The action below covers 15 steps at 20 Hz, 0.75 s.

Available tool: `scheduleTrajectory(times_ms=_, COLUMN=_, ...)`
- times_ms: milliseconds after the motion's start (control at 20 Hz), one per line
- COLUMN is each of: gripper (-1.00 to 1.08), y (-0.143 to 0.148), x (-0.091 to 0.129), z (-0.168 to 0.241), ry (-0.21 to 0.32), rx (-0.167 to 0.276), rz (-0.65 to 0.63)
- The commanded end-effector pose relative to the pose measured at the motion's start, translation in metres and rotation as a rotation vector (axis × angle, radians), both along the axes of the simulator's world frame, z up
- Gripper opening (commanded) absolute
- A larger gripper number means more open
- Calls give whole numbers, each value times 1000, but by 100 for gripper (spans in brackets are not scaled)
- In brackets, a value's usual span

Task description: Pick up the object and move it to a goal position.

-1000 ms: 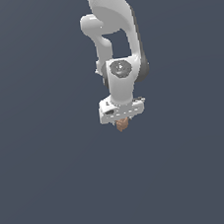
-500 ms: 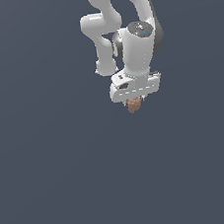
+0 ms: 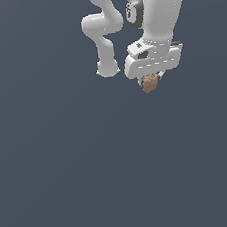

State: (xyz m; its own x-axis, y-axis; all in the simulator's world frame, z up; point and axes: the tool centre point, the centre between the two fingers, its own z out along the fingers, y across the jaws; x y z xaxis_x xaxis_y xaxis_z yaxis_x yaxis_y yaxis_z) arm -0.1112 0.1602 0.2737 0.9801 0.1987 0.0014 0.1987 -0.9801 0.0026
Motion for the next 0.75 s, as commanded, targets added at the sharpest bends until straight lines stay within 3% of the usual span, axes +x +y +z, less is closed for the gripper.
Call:
scheduleTrajectory(times_ms=0, gripper=-100, y=11, x=-6, z=17, ry=2, rx=0, rz=-1)
scheduleTrajectory(times_ms=350, gripper=-100, y=32, x=-16, z=47, ry=2, rx=2, rz=-1)
scheduleTrajectory(times_ms=700, gripper=-100, y=35, x=-15, z=51, ry=2, rx=2, rz=-1)
